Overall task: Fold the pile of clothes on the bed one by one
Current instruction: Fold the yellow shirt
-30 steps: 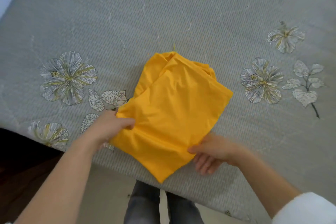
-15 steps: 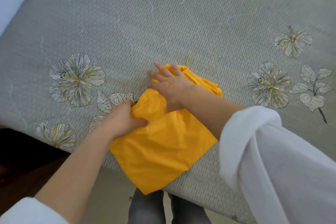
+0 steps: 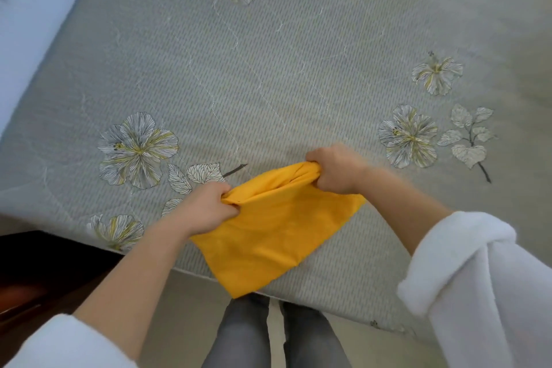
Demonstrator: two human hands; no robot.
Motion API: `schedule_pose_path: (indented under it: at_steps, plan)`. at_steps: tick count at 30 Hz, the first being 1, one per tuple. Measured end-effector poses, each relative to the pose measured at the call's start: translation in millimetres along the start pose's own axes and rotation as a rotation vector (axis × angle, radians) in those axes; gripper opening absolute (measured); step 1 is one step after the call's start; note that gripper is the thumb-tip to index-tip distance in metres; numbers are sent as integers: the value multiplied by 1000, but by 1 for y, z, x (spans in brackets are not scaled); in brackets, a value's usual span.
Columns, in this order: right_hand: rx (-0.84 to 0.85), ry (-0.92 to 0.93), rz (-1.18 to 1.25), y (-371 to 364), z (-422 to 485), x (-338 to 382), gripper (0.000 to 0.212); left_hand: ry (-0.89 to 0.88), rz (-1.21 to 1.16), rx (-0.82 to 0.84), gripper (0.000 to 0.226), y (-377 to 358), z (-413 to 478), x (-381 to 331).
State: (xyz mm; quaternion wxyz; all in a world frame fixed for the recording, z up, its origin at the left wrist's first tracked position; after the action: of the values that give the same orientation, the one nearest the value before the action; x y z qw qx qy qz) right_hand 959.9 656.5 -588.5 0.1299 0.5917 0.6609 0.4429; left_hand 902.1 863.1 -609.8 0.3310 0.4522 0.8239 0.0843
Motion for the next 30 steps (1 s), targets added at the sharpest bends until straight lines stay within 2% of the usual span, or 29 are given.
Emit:
schedule_pose_path:
  at_steps: [2, 5, 8, 10, 13, 17, 21, 27, 30]
  plan:
    - [-61, -32, 126, 10, -34, -6, 8, -58, 30, -9, 9, 7, -17, -21]
    - [-154, -94, 345, 25, -98, -18, 22, -135, 114, -21, 12, 10, -47, -58]
    - [-238, -192, 540, 36, -169, -33, 21, -243, 215, -55, 9, 8, -78, -105]
    - [-289, -239, 630, 40, -219, -40, 22, -328, 262, -56, 8, 1, -101, -141]
    - [-373, -309, 729, 37, -298, -58, 20, -479, 357, -42, 24, -23, -136, -199]
    - [-505, -391, 819, 35, -414, -92, 23, -618, 379, -16, 15, -64, -182, -285]
    - [-686, -459, 879, 8, -539, -116, 18, -777, 396, 35, 17, -140, -241, -368]
    - [-986, -650, 1134, -95, -729, -150, 28, -918, 455, 183, 14, -309, -318, -443]
    - [-1110, -773, 1200, -143, -818, -164, 21, -990, 550, 300, 11, -394, -358, -479]
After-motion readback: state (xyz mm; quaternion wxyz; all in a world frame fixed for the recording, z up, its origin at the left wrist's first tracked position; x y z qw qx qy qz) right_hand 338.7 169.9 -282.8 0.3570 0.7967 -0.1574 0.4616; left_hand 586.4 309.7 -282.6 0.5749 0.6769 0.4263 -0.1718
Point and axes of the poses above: each hand's wrist, its own z-axis towards the middle knuckle, its own y-axis out of the back of the hand, x = y × z, the point moved 8 cm from there along z, towards the middle knuckle, and after that the axes turned 4 degrees about y, right-handed, at the moved point
